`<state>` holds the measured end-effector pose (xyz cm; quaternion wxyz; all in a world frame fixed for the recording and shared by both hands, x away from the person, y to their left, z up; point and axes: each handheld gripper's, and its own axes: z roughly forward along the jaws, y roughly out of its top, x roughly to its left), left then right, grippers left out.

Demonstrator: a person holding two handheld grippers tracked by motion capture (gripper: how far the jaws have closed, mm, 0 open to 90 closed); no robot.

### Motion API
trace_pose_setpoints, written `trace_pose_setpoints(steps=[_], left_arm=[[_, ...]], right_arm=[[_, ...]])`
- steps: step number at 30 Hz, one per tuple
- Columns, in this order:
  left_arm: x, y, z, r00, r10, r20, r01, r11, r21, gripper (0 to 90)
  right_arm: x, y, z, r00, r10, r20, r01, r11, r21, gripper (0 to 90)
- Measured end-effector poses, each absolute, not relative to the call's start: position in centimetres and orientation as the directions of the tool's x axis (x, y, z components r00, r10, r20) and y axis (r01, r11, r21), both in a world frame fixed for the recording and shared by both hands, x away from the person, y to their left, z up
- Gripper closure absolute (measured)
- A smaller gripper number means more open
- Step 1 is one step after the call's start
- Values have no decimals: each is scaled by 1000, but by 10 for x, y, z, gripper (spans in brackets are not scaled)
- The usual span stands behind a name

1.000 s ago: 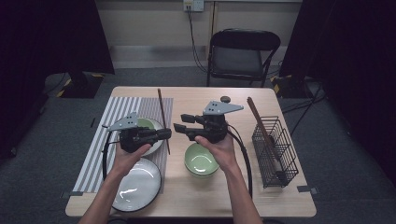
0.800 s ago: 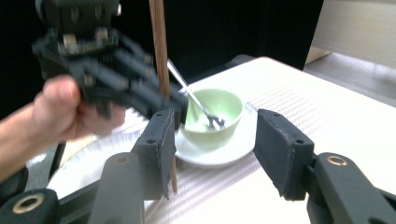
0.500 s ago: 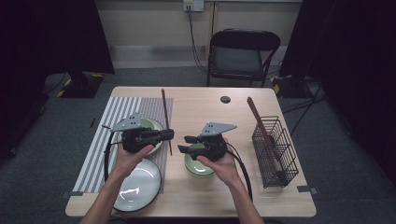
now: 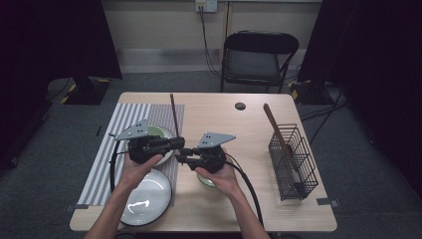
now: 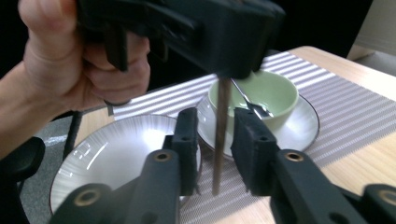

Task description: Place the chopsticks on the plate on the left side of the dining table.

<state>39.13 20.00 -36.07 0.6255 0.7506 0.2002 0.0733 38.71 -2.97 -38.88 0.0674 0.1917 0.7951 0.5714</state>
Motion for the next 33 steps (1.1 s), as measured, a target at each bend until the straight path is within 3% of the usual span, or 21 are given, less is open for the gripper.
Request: trace_pose_setpoints(steps=[3, 8, 11, 22, 31, 33], left_arm=[[391, 200, -360, 909, 391, -143, 212, -138, 968, 851], [391, 200, -359, 913, 380, -149, 212, -129, 969, 851], [390, 201, -359, 915, 376, -146, 207, -125, 970, 851], [394, 202, -362, 909, 388, -154, 217, -124, 968, 822], [401, 204, -369, 895, 408, -182, 253, -127, 959, 731], [401, 204, -369, 890, 417, -187, 260, -124, 958, 637]], right_arm=[[388, -28, -389, -918, 375, 130, 235, 249, 940, 793], [390, -25, -392, -919, 366, 149, 243, 227, 943, 804], [390, -24, -392, -919, 369, 139, 237, 234, 943, 856], [389, -31, -389, -907, 402, 124, 245, 265, 933, 862], [388, -39, -388, -898, 426, 110, 256, 301, 919, 864], [388, -40, -388, -899, 424, 108, 253, 303, 919, 865]])
